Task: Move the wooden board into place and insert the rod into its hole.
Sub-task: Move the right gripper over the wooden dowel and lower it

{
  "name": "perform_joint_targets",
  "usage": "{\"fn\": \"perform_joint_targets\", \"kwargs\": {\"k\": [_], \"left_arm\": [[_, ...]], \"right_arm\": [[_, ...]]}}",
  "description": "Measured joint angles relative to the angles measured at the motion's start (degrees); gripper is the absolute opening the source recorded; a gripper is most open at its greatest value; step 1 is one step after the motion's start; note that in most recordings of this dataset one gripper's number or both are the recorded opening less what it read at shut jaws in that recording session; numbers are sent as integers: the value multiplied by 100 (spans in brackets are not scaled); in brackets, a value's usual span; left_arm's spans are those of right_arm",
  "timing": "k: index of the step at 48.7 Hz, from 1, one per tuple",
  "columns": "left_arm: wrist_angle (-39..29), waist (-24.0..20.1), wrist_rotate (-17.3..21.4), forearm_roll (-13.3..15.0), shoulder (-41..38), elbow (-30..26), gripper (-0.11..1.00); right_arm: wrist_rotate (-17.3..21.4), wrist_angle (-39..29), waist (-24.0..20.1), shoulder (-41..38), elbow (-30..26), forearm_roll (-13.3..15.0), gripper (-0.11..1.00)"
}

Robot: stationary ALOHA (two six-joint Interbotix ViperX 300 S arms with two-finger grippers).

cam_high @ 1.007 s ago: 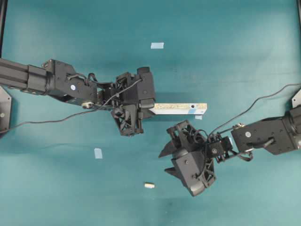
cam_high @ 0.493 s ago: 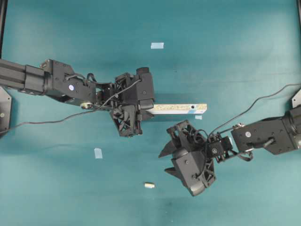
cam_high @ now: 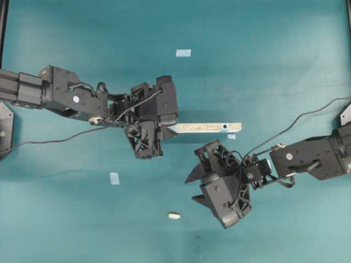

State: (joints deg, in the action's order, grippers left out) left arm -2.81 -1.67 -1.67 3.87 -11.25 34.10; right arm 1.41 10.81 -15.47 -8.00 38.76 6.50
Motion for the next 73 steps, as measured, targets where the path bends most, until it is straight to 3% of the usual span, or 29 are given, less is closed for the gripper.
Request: {"fn": "perform_joint_targets", "kwargs": {"k": [26,30,39,47,62,73], "left_arm": [[-264,9,0,0,114,53,34],[-264,0,0,-9,114,79,34],[-264,-62,0,0,123,237,34],[-272,-97,0,0,158,308,34],[-237,-97,9,0,185,378,34],[-229,-97,9,-9,185,387,34]], "right_arm": [[114,-97,0,0,-185,0,62],[396,-448,-9,0,-404,0,62],[1468,-1652,-26,0,-984,0,62],[2171,-1951,-97,0,-1125,26,62],[2830,-2435,-193,-167,-1380,35,62],[3111,-3050,-229,-659,-1995,26,62]]}}
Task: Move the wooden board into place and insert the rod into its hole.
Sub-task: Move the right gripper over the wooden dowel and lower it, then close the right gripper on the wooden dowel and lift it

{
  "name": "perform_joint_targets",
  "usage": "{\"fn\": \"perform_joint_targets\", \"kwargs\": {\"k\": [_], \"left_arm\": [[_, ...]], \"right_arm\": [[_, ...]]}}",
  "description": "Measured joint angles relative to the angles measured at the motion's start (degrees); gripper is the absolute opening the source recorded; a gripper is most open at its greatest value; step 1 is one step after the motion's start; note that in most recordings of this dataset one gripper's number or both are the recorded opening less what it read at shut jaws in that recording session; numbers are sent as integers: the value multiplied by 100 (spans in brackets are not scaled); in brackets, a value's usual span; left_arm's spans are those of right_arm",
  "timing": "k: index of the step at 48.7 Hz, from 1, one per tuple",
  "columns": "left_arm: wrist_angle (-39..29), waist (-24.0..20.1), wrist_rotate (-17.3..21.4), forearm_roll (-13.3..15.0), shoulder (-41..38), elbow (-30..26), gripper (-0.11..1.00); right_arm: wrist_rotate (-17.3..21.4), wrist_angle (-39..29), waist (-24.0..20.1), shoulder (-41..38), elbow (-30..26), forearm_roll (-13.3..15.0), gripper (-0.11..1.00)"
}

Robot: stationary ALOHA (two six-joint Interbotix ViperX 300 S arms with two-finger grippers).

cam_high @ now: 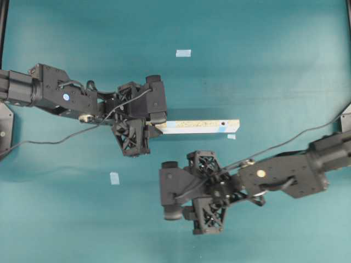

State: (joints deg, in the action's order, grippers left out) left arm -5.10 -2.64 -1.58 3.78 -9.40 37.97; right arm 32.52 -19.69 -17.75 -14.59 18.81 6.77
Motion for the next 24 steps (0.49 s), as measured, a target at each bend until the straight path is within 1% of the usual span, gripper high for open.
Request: {"fn": "perform_joint_targets", "kwargs": {"k": [11,17,24], "left_arm": [[0,-9,0,9,0,0,34],[0,-9,0,9,0,9,34],[0,-9,0,0,0,9,34]], "right_arm": [[360,-633,-70,-387,-615,9,62],[545,-721,-105,-545,-835,0,62],[677,-809,-141,-642,-932,0,62]]}}
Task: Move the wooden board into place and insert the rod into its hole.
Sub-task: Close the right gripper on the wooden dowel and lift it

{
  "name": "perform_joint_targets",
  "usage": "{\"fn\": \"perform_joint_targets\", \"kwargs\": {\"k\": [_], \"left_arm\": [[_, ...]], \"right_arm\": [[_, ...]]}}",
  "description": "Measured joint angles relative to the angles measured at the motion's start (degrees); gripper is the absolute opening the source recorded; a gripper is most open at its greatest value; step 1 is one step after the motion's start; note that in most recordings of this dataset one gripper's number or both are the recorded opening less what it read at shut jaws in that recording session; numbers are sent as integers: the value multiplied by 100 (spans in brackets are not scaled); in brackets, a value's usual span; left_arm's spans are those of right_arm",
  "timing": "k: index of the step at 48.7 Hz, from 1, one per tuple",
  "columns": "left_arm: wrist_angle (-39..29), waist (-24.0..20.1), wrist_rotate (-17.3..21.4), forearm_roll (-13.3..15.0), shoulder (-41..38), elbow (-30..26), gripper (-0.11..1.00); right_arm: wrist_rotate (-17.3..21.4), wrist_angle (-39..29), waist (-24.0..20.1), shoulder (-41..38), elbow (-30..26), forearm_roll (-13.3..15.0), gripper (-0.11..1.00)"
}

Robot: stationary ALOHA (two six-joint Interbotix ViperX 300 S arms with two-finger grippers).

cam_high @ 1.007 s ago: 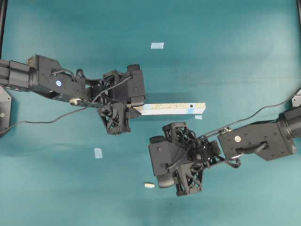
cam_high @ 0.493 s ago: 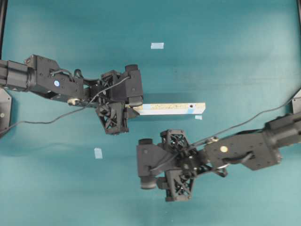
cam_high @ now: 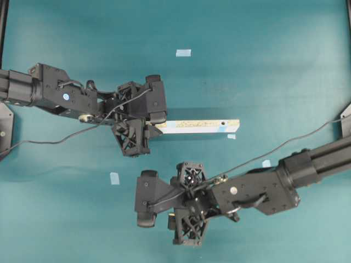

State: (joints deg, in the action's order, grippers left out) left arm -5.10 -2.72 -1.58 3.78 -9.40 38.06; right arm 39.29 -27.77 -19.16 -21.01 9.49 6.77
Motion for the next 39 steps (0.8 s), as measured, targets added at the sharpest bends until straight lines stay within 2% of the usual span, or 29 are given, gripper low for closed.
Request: {"fn": "perform_joint_targets", "kwargs": {"k": [39], "left_arm": [[9,-9,0,9,0,0,34]], "right_arm": [[123,53,-9,-396,-272,-18,61]]}}
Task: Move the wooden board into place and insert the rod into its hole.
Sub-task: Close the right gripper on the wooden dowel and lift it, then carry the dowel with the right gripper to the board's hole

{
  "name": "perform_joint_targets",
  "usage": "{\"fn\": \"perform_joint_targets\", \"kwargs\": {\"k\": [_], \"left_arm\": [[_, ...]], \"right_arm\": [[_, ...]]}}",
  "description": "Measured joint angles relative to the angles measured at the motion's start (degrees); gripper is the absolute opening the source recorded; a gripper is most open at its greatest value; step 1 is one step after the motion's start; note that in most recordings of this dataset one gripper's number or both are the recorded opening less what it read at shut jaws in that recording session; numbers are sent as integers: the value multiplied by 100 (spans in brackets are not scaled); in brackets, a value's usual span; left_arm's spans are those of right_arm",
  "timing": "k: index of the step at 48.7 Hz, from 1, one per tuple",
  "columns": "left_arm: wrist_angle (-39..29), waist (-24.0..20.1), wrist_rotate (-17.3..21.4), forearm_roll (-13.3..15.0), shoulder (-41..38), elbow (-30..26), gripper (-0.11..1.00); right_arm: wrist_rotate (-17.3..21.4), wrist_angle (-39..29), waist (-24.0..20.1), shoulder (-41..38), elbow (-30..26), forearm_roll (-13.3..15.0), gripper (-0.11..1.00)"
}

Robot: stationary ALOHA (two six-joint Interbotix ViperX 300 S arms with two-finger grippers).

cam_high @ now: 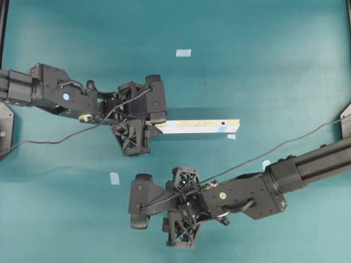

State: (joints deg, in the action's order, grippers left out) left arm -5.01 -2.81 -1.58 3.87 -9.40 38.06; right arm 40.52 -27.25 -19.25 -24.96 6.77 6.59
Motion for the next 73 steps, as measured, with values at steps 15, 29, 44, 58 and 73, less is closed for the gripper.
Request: {"fn": "perform_joint_targets", "kwargs": {"k": [15,29,44,58,73], "left_arm": [[-9,0,9,0,0,0,34],[0,0,9,0,0,0,34],[-9,0,0,0,9,0,34],[-9,0,0,0,0,0,34],[-9,0,0,-9,0,0,34]], "right_arm": [[97,-9,-70,-53,0,-9,43],[220,-167,-97,-79,-97,-9,33],[220,-721,-97,-281,-501,-44,33],[220,-826,-97,-308,-571,-185,31],[211,-1002,-97,-308,-589,-202,9]]}}
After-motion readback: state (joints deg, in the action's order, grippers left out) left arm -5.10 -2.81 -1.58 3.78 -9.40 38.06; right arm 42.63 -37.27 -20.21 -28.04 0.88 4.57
